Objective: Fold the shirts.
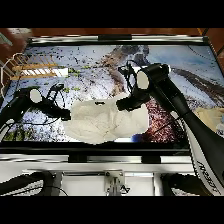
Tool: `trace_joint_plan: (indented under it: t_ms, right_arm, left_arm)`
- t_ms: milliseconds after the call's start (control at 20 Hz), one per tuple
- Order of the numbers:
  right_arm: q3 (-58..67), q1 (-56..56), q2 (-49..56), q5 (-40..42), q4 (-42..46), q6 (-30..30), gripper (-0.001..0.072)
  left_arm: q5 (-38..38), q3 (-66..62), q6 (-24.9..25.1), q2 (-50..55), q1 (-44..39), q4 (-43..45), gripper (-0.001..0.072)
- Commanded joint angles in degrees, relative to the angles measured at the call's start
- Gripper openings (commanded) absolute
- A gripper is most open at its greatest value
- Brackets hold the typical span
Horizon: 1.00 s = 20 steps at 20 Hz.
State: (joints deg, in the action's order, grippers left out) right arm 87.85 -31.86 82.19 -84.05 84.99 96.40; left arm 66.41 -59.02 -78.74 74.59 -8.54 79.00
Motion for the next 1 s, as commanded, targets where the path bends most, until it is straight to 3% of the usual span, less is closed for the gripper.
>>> trace_joint_plan:
  t_ms: [0, 50, 100, 150, 400, 750, 950]
  right_arm:
    - [0.0, 0.0, 0.0, 0.8, 0.0, 0.0, 0.0082]
    - [0.0, 0.0, 0.0, 1.2, 0.1, 0.0, 0.0082]
    - [0.1, 0.0, 0.0, 1.9, 0.9, 0.0, 0.0082]
    - [0.2, 0.0, 0.0, 2.2, 2.3, 0.0, 0.0082]
    - [3.4, 1.2, -0.3, 1.6, 8.1, 0.0, 0.0082]
    - [13.8, 2.0, -0.3, -2.8, 13.7, -0.9, 0.0082]
    - [24.7, 2.0, -0.3, -3.4, 18.7, 0.7, 0.0082]
  left_arm:
    - [-2.2, 0.2, 1.4, 0.7, -0.6, -3.2, 0.0457]
    - [-1.7, 0.2, 3.3, 1.3, -1.2, -4.5, 0.0447]
    - [-1.1, 0.2, 3.7, 2.0, -1.4, -4.5, 0.0283]
    - [-0.6, 0.2, 3.7, 2.6, -1.4, -4.7, 0.0062]
    - [0.0, -4.9, 2.8, -0.7, -0.3, -7.7, 0.0057]
    - [-3.3, -25.1, 1.9, -9.2, -0.3, -8.3, 0.0057]
    - [1.2, -32.9, 1.7, -11.1, -0.3, -8.5, 0.0057]
